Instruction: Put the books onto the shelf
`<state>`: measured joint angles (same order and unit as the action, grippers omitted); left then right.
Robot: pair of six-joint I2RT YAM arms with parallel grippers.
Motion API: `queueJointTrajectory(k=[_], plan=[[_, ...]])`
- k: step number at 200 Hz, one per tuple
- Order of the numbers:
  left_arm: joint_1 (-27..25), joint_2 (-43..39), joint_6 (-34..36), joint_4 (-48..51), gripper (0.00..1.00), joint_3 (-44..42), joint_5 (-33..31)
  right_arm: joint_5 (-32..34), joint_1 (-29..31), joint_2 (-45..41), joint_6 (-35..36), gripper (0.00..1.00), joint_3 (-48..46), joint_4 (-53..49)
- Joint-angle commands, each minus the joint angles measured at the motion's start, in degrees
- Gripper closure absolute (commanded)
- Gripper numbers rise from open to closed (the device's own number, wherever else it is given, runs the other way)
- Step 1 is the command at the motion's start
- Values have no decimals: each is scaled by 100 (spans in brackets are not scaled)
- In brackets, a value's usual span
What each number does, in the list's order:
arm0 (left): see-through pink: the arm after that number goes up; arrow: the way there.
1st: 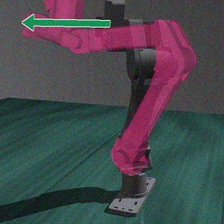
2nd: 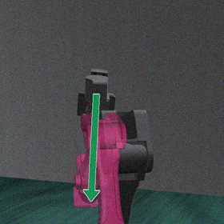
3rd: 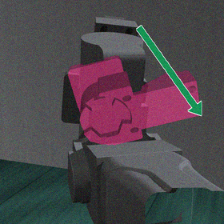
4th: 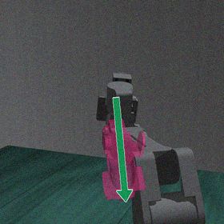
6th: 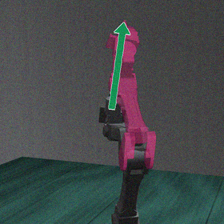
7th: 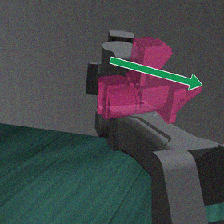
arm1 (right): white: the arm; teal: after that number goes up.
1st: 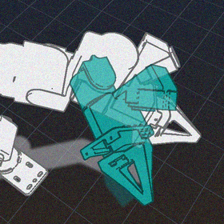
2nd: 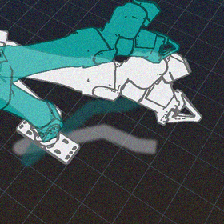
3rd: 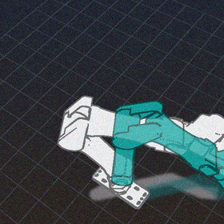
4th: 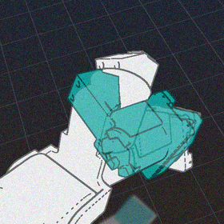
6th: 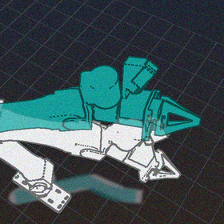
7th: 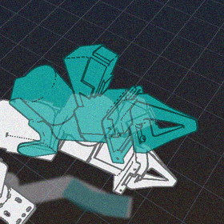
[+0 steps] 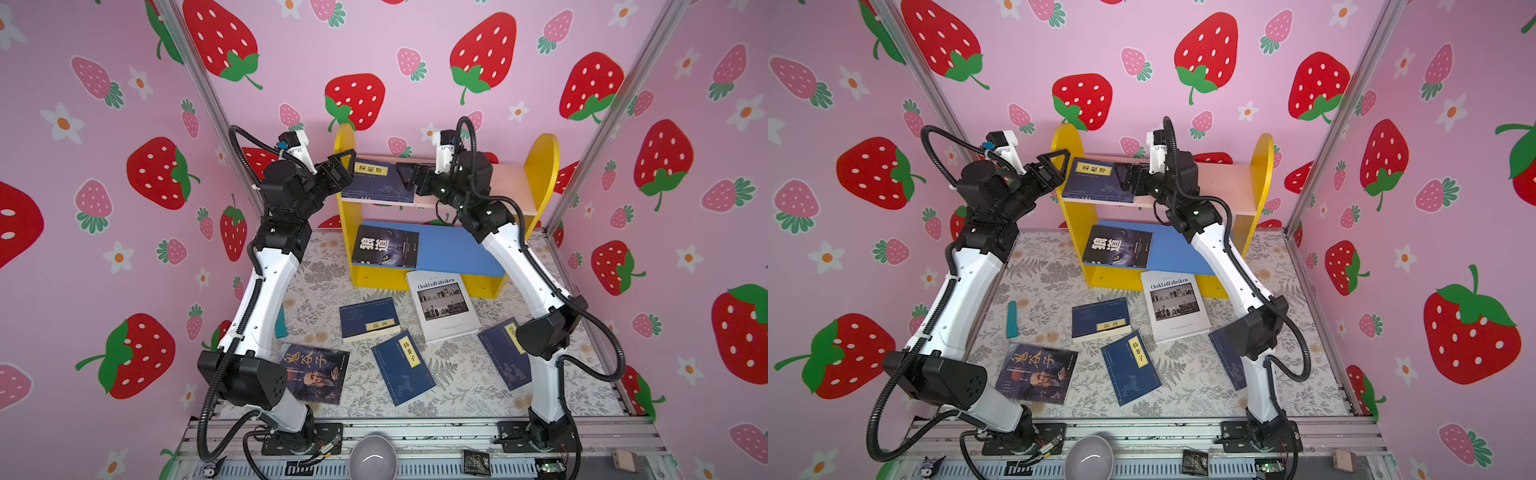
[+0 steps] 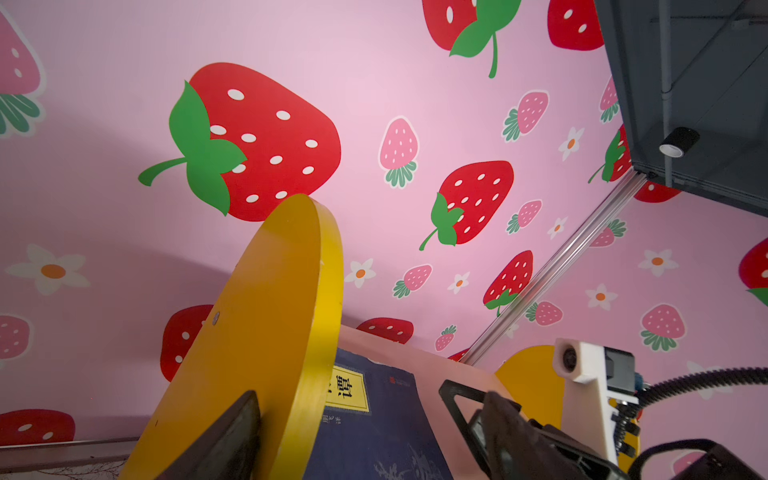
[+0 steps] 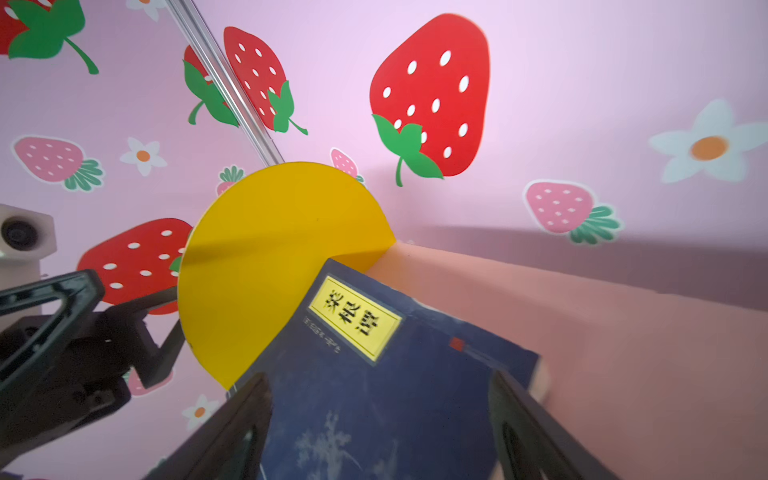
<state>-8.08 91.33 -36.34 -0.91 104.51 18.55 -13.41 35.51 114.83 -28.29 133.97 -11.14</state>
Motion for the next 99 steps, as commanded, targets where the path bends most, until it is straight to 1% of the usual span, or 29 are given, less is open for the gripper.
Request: queueJointTrajectory(k=[1, 19, 42, 60, 99], plan=[[-266, -99, -193, -163, 17, 124, 942, -314, -39, -1210, 655, 15, -712, 317], [-386, -36, -7, 148, 19, 315, 869, -429, -39, -2015, 834, 15, -1910, 516], [-709, -59, 403, 542, 20, 486, 474, 77, -44, -2817, 940, 14, -3084, 534], [-958, -99, 585, 730, 19, 518, 136, 413, -53, -3276, 1060, 13, -3671, 443], [-1356, -55, 631, 955, 19, 627, -234, 646, -113, -3957, 1208, 12, -4427, 186]])
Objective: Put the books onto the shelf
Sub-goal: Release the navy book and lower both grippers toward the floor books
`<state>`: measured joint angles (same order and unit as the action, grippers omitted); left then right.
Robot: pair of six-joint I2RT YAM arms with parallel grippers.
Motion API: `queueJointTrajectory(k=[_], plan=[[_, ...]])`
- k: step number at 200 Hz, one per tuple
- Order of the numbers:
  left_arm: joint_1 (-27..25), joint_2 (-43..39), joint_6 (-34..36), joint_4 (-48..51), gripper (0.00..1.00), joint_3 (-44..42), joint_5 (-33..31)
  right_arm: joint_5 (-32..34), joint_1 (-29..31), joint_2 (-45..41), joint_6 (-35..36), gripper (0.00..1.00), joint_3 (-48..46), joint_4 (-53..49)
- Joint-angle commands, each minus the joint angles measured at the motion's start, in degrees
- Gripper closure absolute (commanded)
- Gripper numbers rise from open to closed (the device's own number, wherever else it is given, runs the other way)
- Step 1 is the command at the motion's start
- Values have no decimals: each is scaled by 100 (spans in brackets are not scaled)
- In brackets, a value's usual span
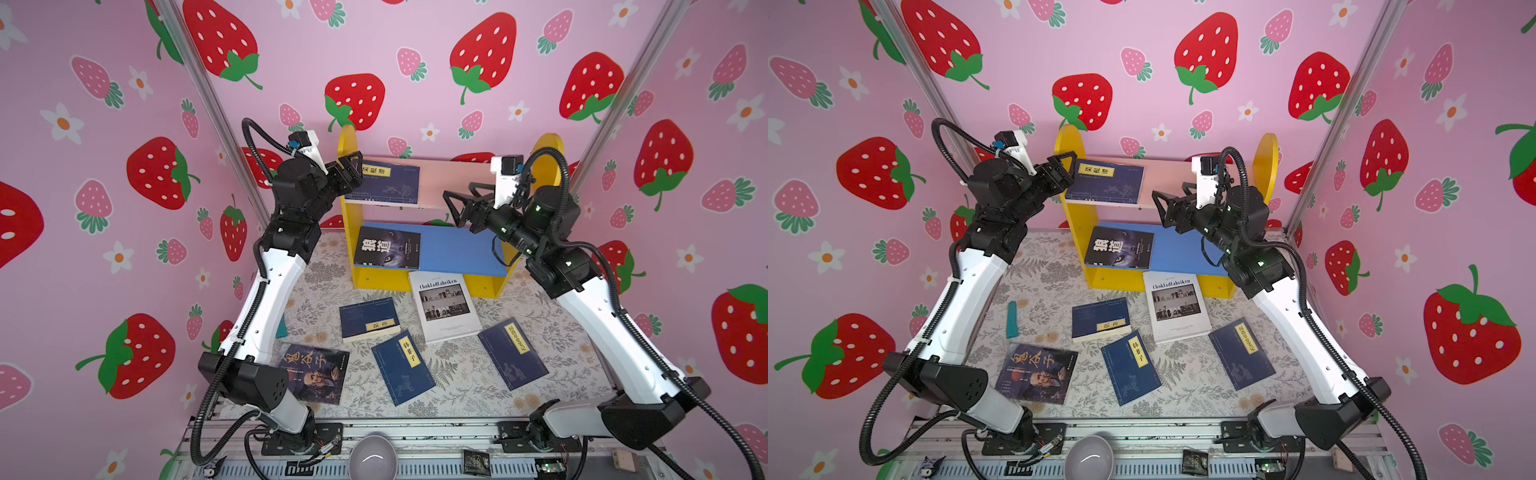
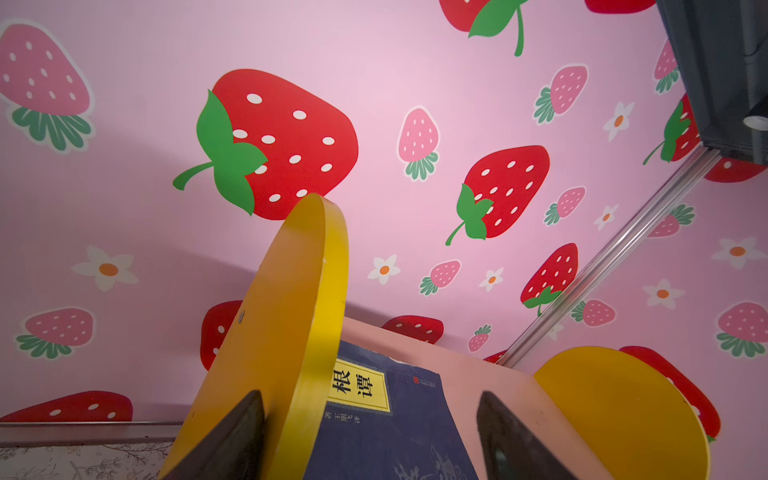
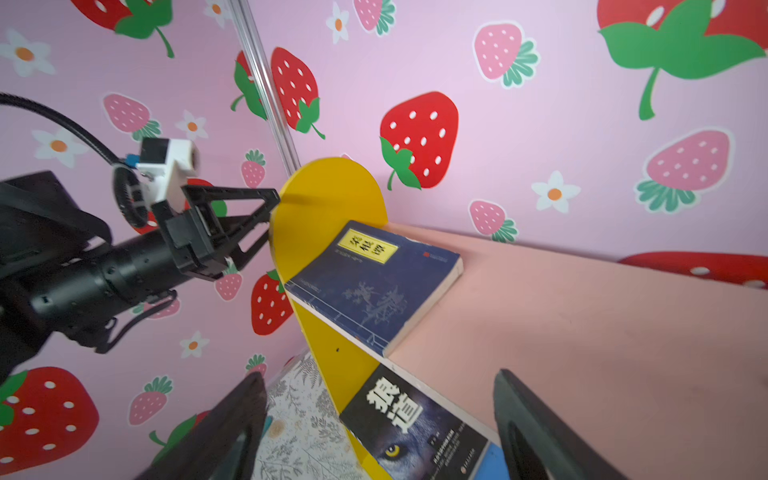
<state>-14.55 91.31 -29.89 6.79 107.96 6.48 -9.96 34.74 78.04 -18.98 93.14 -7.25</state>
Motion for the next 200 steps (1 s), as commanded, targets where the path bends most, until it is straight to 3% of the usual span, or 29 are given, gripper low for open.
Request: queueJointTrajectory(k=[1, 64, 90, 145, 170, 200], plan=[[-722, -57, -11, 188, 19, 289, 971, 314, -37, -297, 279, 13, -360, -209], [-1271, -181, 139, 372, 19, 199, 175, 795, -104, -1185, 426, 11, -1249, -526], [-1369, -495, 380, 441, 18, -207, -596, 957, -107, -1538, 400, 11, -1659, -791], [-1367, -1827, 871, 1496, 12, -1255, -1877, 162, -91, -1958, 60, 12, -2648, -1041], [-1286, -2735, 423, 2190, 10, -2352, -2458, -315, 105, -1928, -382, 14, -3262, -617], [-1148, -3539, -763, 2979, 10, -3881, -2228, -233, 711, -1572, -857, 18, -4000, -215]])
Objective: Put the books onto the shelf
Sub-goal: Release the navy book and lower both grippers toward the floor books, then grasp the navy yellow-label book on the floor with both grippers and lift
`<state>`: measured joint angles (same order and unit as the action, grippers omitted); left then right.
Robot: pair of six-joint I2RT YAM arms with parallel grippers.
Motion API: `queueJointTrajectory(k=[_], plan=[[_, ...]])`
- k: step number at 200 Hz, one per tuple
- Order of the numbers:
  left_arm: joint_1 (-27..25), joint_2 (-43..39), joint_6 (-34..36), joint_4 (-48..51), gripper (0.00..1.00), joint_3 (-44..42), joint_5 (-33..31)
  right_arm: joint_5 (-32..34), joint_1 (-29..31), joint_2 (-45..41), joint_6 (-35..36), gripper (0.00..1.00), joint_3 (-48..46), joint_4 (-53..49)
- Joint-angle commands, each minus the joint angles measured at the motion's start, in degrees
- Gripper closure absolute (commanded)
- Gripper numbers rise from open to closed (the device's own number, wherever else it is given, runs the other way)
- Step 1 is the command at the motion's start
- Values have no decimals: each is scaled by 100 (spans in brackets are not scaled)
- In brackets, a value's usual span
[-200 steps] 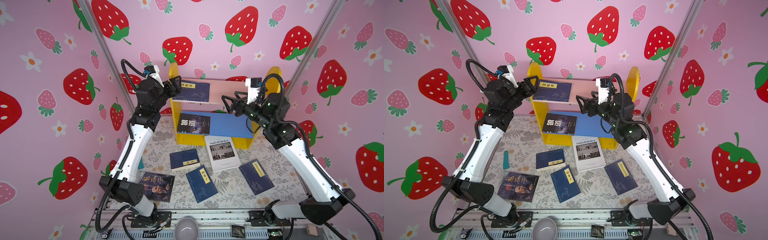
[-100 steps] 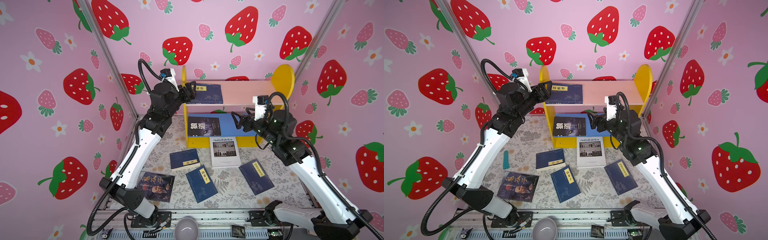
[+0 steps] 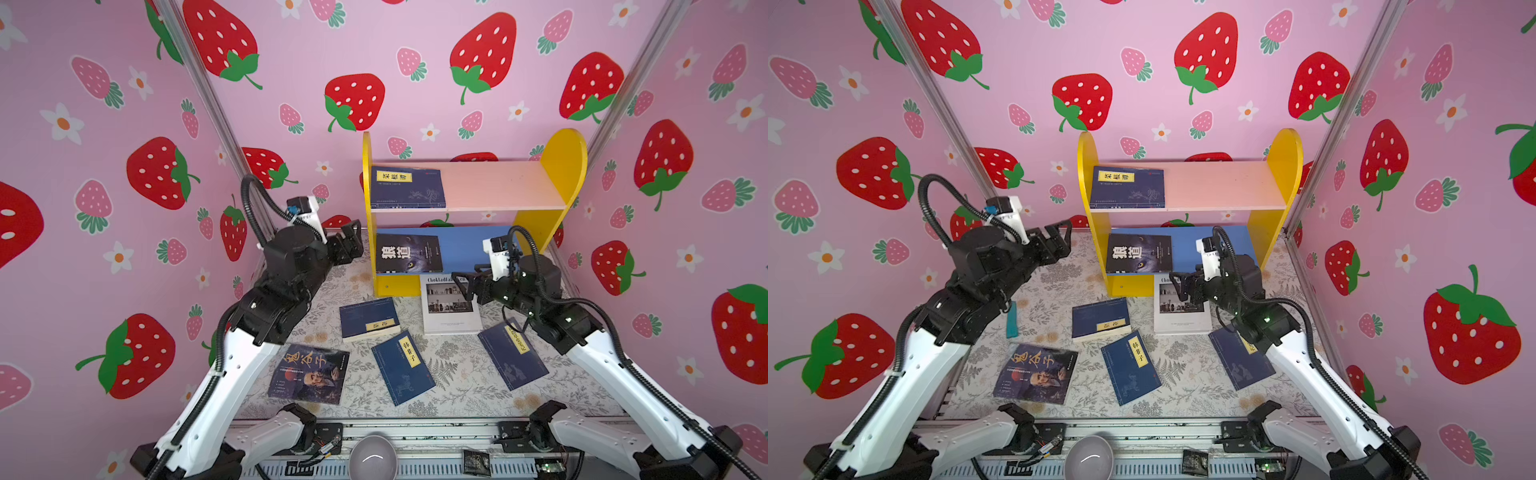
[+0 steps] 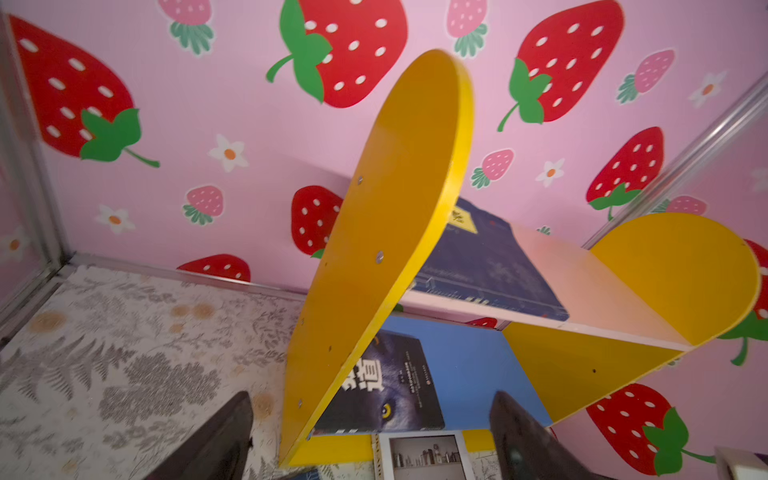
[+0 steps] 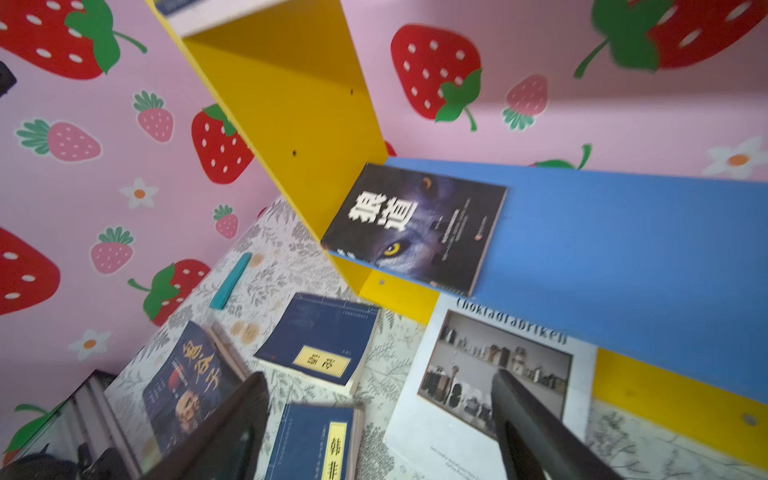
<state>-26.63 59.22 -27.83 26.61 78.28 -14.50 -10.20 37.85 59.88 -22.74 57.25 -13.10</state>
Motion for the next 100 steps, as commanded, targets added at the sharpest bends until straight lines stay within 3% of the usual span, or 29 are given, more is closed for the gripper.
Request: queueJointTrajectory(k=[1, 17, 46, 69, 100], plan=[[61, -353, -1004, 1000, 10, -960, -82, -214, 426, 270, -496, 18, -432, 379], [54, -563, -1551, 1100, 13, -1773, 540, -199, 820, 592, -678, 20, -745, 515], [-253, -779, -2250, 509, 17, -3131, 1845, 92, 1416, 1192, -913, 35, -1149, 571], [-883, -787, -2636, 222, 15, -3829, 1969, 561, 1803, 1618, -948, 38, -1389, 633], [-1360, -615, -3176, -622, 14, -4708, 2198, 644, 1991, 2032, -1101, 49, -1674, 1051]])
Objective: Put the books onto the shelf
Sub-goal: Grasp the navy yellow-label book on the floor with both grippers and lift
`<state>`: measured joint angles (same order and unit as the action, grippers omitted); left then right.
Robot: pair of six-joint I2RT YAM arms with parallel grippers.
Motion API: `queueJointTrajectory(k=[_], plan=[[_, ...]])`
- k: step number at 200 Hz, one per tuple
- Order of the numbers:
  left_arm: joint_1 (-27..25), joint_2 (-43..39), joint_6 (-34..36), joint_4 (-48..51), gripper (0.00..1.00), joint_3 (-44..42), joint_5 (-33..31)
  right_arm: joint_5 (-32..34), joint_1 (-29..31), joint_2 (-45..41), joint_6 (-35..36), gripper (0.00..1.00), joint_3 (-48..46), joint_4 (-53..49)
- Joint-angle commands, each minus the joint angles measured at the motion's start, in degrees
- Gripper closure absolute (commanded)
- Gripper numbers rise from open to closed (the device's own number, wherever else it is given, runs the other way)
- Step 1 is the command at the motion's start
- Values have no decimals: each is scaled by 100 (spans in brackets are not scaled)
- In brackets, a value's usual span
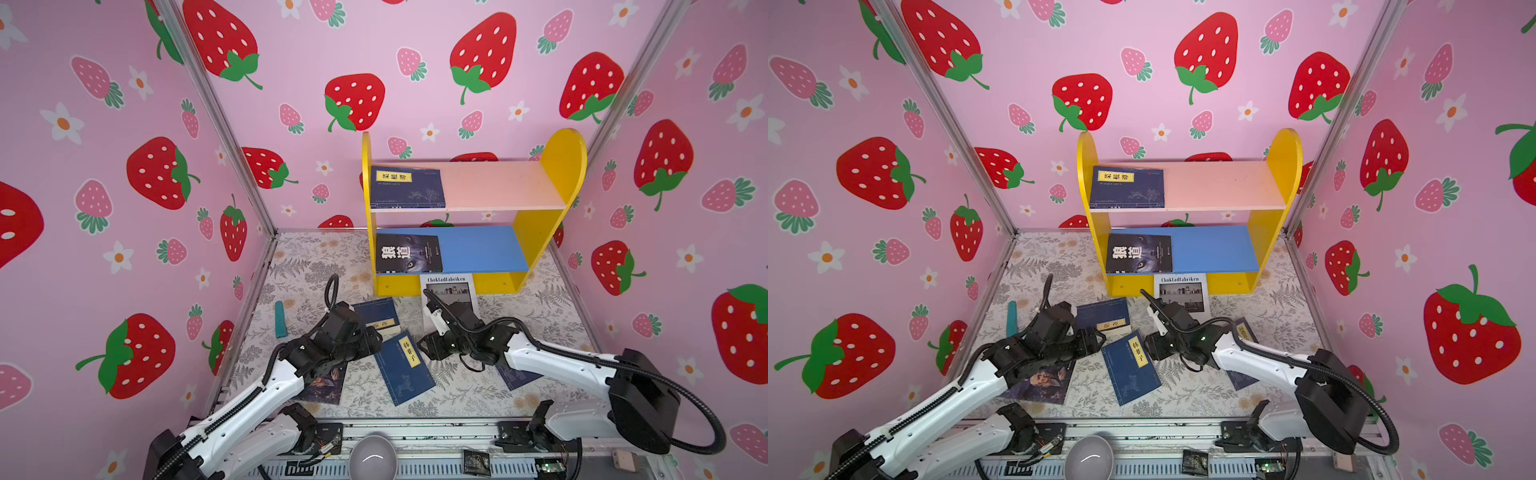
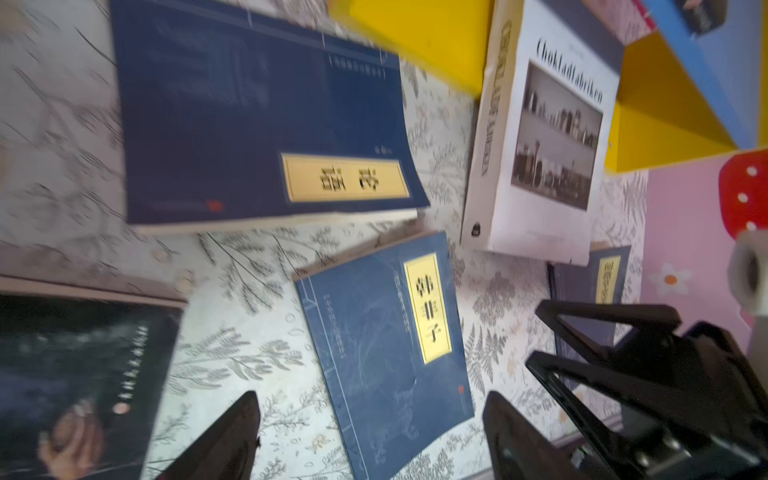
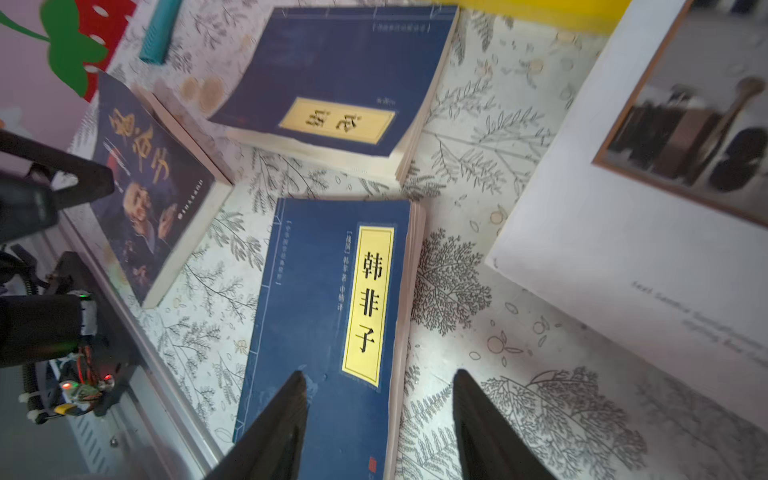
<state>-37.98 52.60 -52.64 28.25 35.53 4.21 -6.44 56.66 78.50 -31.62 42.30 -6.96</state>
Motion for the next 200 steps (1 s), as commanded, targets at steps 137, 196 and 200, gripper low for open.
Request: queueJointTrajectory(k=[137, 196, 200], plan=[[-588, 1638, -1502, -3472, 14, -1667, 609, 471, 282, 1503, -100, 82, -478, 857], [-509, 1551, -1503, -5717, 29, -2079, 709, 104, 374, 2301, -72, 88, -484, 1306], [-509, 1468, -1488, -5724, 30, -2063, 650, 88, 372, 2326, -65, 88, -482, 1326]])
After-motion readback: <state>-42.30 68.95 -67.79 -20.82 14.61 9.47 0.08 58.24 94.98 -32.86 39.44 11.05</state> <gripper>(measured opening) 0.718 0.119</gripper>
